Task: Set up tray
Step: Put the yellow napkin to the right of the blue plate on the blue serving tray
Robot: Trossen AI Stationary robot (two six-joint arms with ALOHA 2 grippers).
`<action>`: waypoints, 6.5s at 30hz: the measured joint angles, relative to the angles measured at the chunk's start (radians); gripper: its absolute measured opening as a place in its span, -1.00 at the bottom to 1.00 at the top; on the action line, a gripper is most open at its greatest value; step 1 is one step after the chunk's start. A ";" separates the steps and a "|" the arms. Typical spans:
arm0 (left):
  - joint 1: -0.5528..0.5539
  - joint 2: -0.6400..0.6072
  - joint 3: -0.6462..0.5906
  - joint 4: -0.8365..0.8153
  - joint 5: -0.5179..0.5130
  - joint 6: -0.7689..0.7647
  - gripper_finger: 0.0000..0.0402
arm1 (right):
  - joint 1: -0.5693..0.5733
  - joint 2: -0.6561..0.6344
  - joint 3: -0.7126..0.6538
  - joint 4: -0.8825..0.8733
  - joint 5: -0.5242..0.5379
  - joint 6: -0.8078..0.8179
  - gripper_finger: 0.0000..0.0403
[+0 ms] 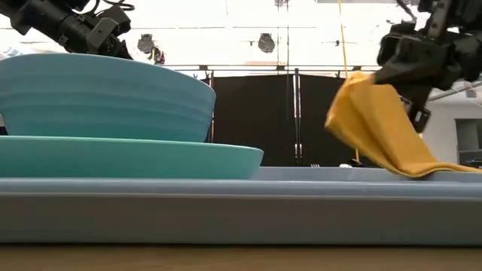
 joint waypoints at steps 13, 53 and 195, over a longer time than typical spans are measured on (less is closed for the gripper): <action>0.000 0.000 0.000 0.001 0.001 0.000 -0.56 | -0.111 0.431 0.347 -0.089 -0.293 -0.152 -1.00; 0.000 0.000 0.000 0.002 0.010 -0.003 -0.56 | -0.212 0.538 0.586 -0.459 0.179 -0.516 -1.00; 0.000 0.000 0.000 -0.006 0.011 0.009 -0.56 | -0.116 0.788 0.772 -0.720 -0.117 -0.351 -0.99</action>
